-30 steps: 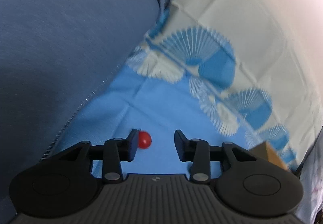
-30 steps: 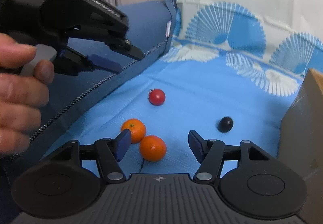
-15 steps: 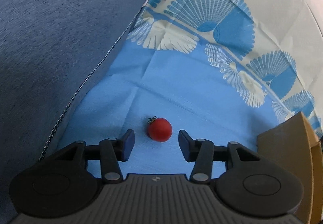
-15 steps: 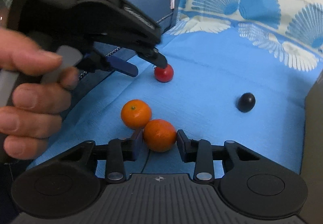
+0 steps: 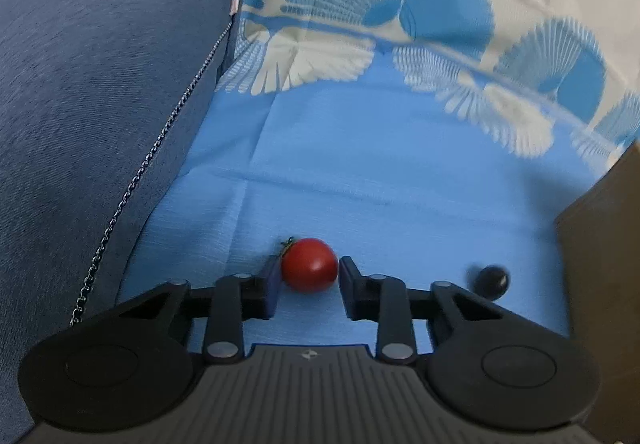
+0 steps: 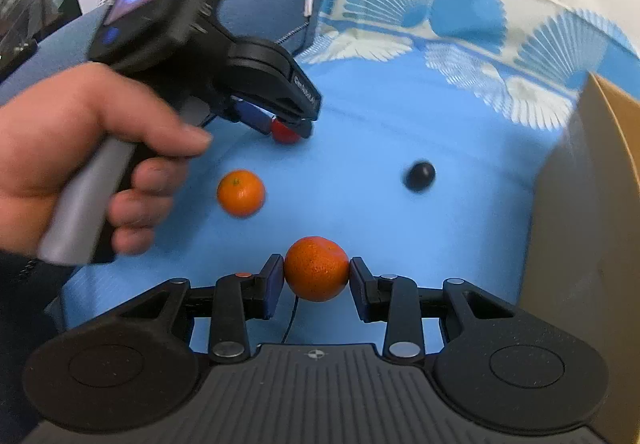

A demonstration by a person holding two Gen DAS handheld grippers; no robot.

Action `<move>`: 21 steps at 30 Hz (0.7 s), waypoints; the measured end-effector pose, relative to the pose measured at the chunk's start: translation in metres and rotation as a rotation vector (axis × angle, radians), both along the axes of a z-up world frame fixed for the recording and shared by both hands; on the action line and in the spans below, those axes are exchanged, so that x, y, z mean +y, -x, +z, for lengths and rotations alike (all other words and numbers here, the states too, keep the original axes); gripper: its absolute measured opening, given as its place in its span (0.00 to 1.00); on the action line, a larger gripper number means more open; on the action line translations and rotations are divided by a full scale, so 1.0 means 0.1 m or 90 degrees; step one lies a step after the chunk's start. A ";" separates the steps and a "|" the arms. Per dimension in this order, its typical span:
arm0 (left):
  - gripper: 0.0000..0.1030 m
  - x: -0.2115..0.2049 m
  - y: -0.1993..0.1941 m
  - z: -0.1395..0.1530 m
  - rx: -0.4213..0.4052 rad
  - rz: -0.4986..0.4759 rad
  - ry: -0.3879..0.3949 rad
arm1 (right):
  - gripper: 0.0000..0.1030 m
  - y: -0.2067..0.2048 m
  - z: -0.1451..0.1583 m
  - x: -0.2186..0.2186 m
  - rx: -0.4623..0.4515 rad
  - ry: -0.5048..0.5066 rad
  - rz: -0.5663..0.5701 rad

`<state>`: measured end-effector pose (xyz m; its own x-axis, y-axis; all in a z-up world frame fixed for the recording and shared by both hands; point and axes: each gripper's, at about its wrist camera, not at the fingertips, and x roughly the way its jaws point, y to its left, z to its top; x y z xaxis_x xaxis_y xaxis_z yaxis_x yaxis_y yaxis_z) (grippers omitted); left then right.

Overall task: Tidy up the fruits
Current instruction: 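Grasp a red cherry tomato with the left tool while the right tool grasps a mandarin, then carry the tomato in the left tool and mandarin in the right tool over the box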

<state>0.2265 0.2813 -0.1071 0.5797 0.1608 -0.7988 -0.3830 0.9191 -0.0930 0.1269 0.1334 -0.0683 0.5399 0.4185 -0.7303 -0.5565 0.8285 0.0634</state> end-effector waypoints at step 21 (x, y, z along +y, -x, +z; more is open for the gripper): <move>0.33 -0.42 1.14 0.98 -0.238 0.008 0.069 | 0.36 0.79 0.41 -0.41 -0.105 -0.047 -0.048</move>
